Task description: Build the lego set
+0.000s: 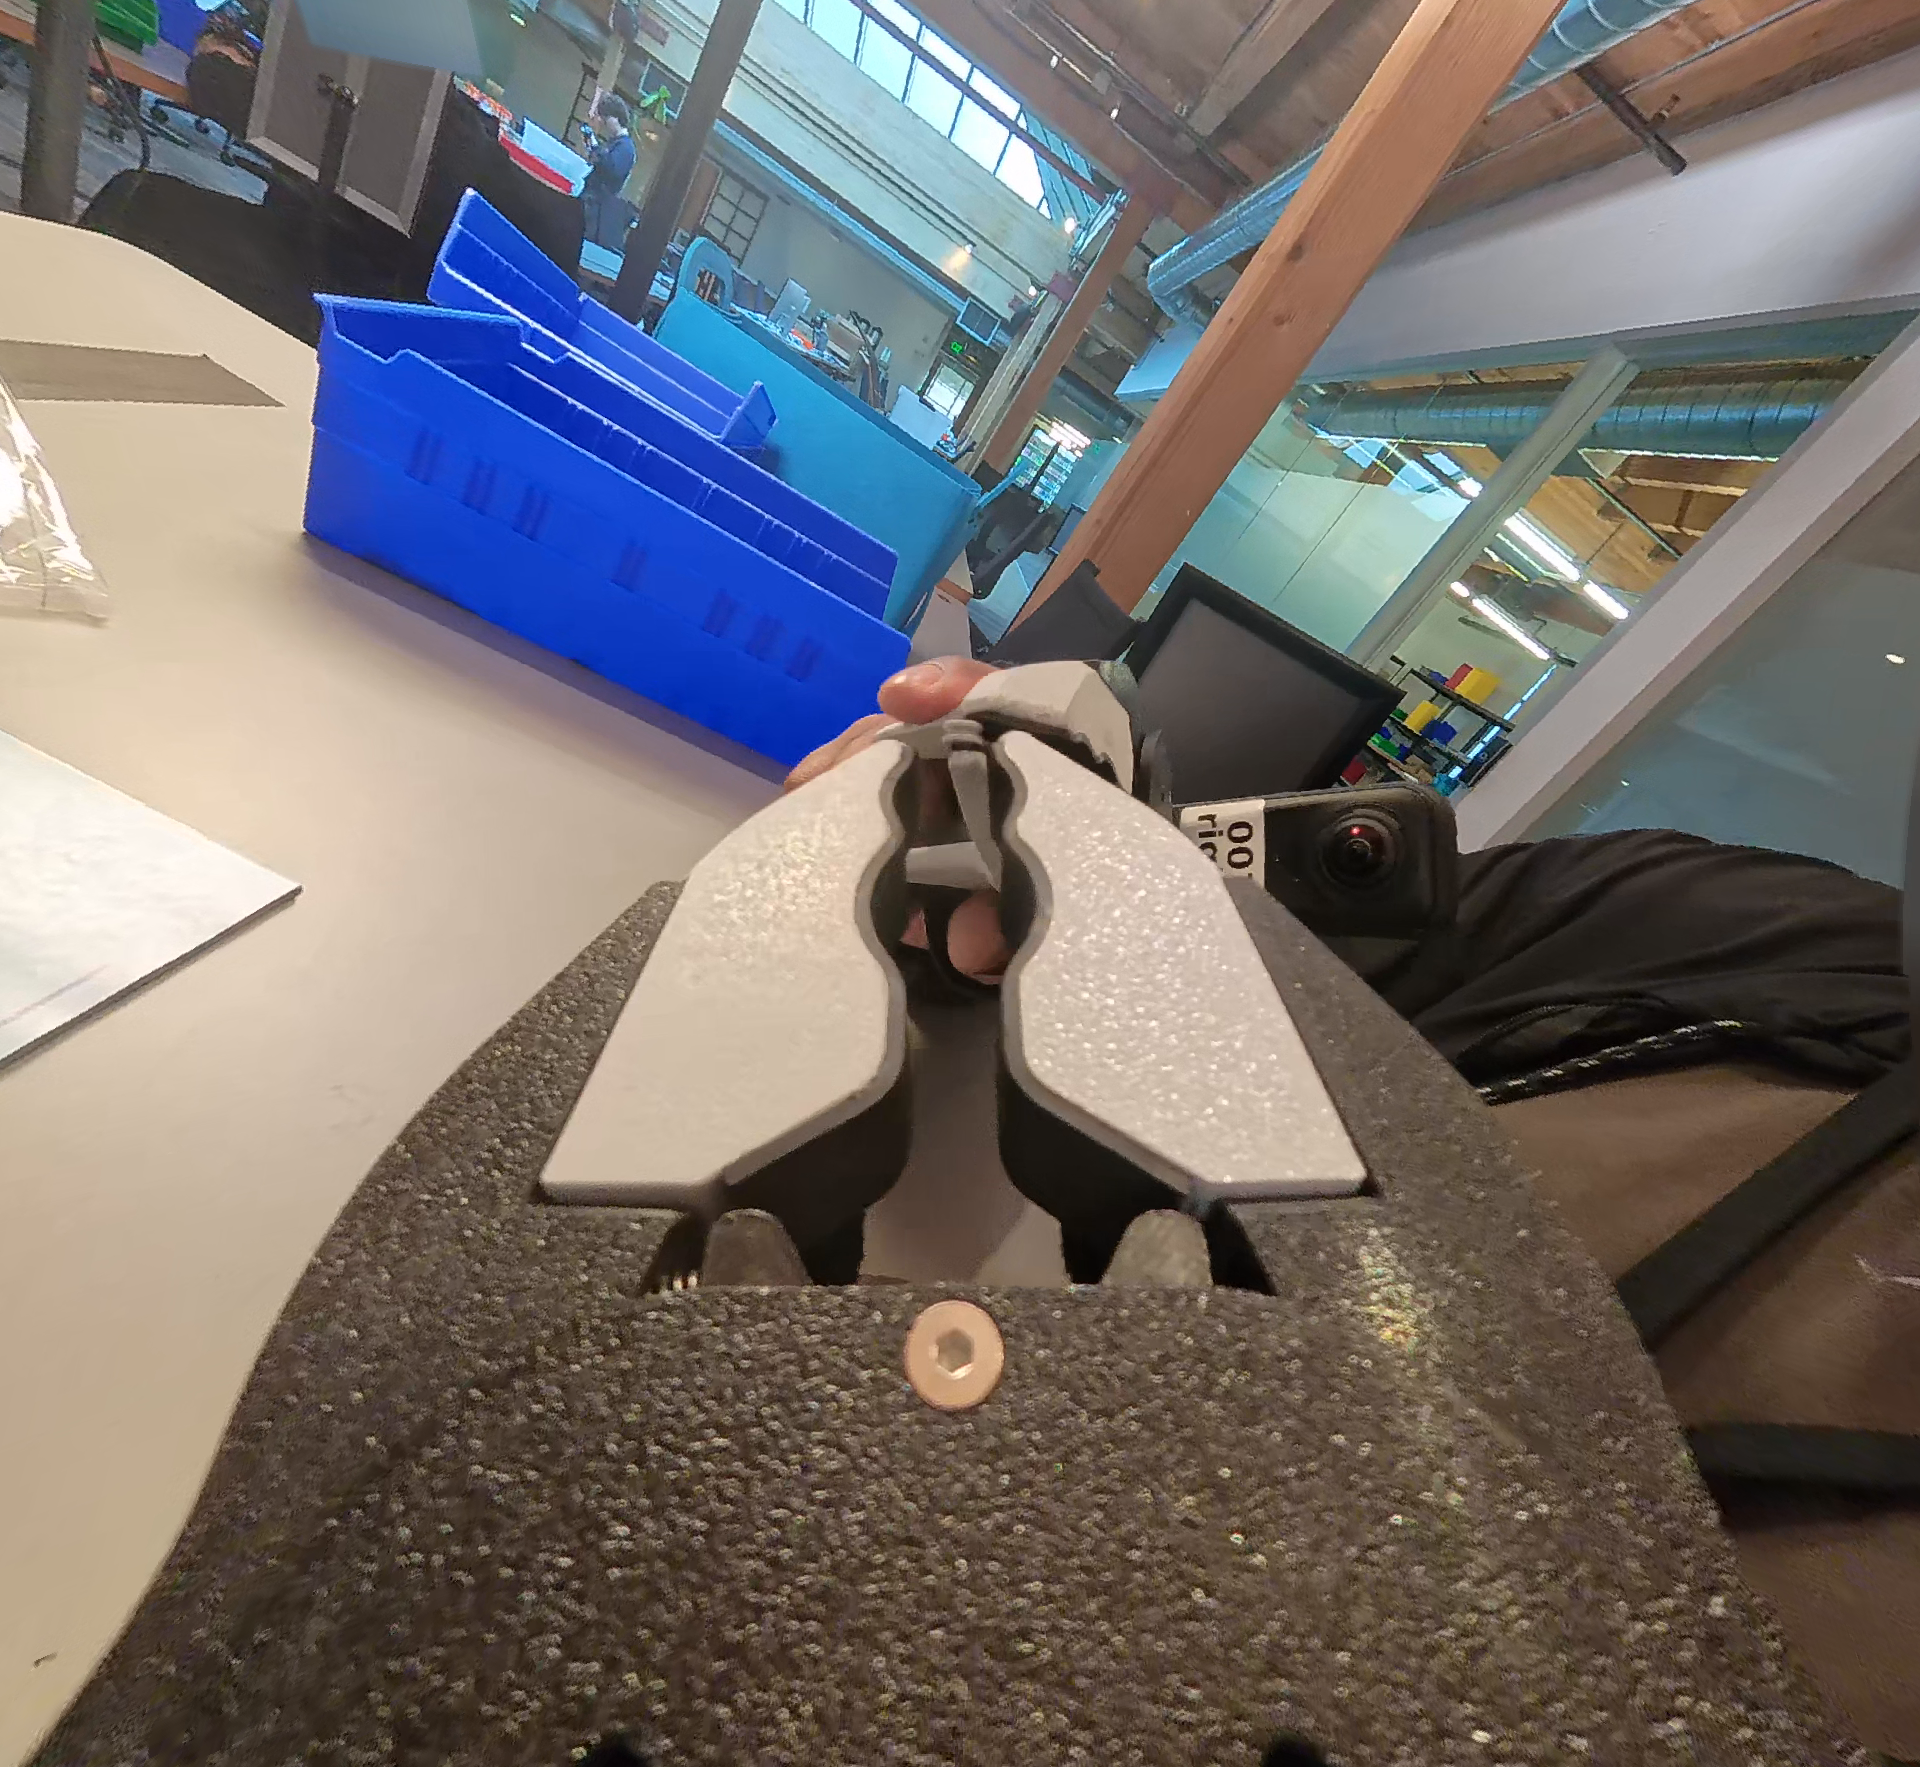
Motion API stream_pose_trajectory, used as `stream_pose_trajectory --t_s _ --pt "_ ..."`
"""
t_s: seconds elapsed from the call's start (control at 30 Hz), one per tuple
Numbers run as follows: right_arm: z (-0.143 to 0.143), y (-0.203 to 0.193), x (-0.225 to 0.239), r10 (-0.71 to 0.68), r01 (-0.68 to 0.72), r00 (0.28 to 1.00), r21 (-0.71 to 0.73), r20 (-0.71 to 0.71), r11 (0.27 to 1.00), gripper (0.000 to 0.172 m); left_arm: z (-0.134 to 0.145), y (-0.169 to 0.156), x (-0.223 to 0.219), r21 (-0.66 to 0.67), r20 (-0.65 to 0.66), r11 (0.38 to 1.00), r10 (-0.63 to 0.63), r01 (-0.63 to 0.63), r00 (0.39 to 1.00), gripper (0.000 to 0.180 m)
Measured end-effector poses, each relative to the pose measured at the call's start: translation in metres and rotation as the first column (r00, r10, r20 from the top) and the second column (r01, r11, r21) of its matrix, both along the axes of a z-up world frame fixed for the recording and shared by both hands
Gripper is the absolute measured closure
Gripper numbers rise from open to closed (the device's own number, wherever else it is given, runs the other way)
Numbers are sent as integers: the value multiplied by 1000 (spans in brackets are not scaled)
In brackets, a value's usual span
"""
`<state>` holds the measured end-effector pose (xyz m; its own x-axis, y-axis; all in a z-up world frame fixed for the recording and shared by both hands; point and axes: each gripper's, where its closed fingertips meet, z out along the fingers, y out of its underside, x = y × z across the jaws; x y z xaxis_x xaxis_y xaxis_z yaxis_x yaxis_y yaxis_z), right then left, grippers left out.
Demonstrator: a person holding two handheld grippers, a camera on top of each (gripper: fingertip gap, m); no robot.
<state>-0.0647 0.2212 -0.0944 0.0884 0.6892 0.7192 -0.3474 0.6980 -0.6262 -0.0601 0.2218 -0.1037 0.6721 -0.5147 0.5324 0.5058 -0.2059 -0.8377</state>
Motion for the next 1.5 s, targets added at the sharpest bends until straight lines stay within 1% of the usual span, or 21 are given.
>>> stream_pose_trajectory --t_s 0.17,0.27,0.33,0.4,0.47,0.53,0.7,0.87,0.97,1.03,1.1,1.13,1.2,1.27,1.33,1.43,1.5 --pt "0 -3 2 10 -9 1000 13 -14 1000 168 2 -1 3 5 23 1000 -20 20 1000 168" --pt "0 -5 3 13 -13 1000 14 -19 1000 168 3 -2 5 14 32 999 -36 35 999 174" --pt "0 -6 3 16 -16 1000 13 -24 1000 168 3 -3 6 22 38 999 -39 38 999 175" --pt "0 -6 3 21 -21 999 13 -26 1000 168 4 -3 6 37 30 999 -40 39 999 175" --pt "-1 -9 5 40 -39 999 23 -25 999 167 4 -3 5 51 7 999 -20 20 1000 180" --pt "-2 -12 5 41 -40 999 33 -23 999 166 5 -5 5 64 -3 998 -24 24 1000 180" --pt "-4 -8 3 36 -36 999 20 -9 999 166 1 -3 5 26 5 999 -34 34 999 180" --pt "-3 9 6 30 -29 999 -38 25 999 165 -6 0 -10 -6 -91 998 61 -62 994 180" --pt "-5 24 7 49 -37 994 -122 99 992 165 -2 -2 -21 5 -143 994 106 -107 984 180" --pt "-8 44 1 12 17 988 -183 156 983 165 -4 -2 -31 -2 -192 989 145 -148 971 180" --pt "-17 75 -11 -73 140 965 -264 250 954 162 -3 -3 -40 2 -214 984 177 -180 961 180" --pt "-24 88 -16 -81 181 948 -312 309 933 161 -2 -3 -43 2 -210 982 185 -189 960 180" --pt "-39 111 -24 -60 250 908 -421 415 872 156 0 -4 -48 1 -196 980 195 -199 961 180" --pt "-54 126 -28 -25 302 869 -489 495 818 155 0 -5 -50 0 -203 978 204 -209 958 180" --pt "-62 145 -29 -61 377 842 -504 536 777 154 -1 -5 -51 -8 -222 976 210 -217 952 180" --pt "-72 169 -29 -158 487 793 -457 588 744 154 -3 -4 -52 -18 -240 974 214 -225 947 180" --pt "-81 177 -30 -190 534 758 -427 624 729 153 -4 -4 -52 -23 -241 974 212 -224 947 180"
